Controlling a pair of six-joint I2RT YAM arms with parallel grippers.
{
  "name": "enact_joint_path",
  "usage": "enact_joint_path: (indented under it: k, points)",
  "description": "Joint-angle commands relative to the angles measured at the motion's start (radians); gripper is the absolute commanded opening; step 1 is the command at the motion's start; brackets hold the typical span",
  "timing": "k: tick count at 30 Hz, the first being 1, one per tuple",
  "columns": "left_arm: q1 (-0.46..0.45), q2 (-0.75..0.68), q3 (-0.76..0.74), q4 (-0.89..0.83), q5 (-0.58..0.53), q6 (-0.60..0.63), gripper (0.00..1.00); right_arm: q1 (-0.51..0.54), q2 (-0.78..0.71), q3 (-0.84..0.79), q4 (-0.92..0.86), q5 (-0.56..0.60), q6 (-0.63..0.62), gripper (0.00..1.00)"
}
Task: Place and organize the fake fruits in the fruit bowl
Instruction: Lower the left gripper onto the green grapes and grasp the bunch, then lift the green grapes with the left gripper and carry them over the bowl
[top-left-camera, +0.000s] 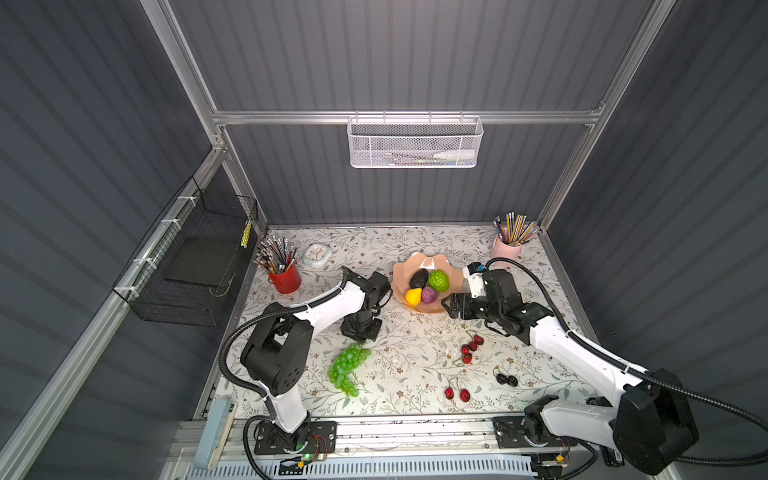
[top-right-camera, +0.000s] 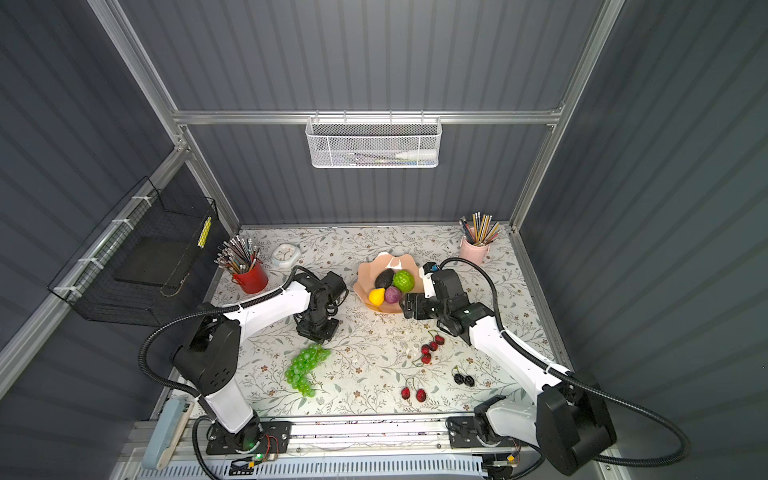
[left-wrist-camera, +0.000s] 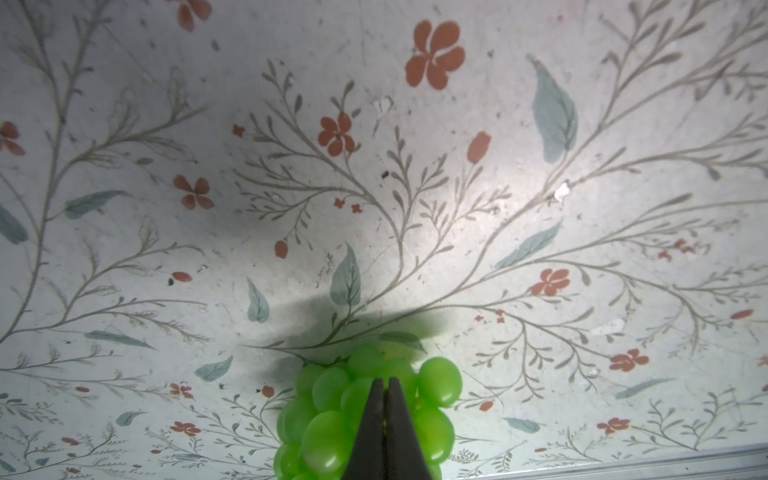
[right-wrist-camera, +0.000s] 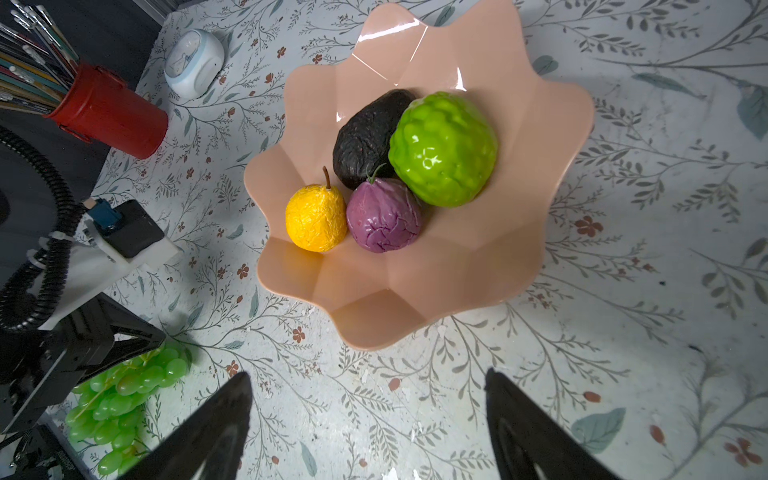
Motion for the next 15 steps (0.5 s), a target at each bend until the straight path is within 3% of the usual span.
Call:
enact_joint_path:
  k: [1, 15]
  points:
    - [0.002, -0.039, 0.013, -0.053, 0.000, 0.011, 0.00, -0.001, 0.005, 0.000, 0.009, -0.012, 0.014, 0.87]
    - [0.004, -0.168, 0.103, -0.124, 0.066, 0.000, 0.00, 0.000, -0.004, 0.011, 0.010, -0.006, 0.020, 0.87]
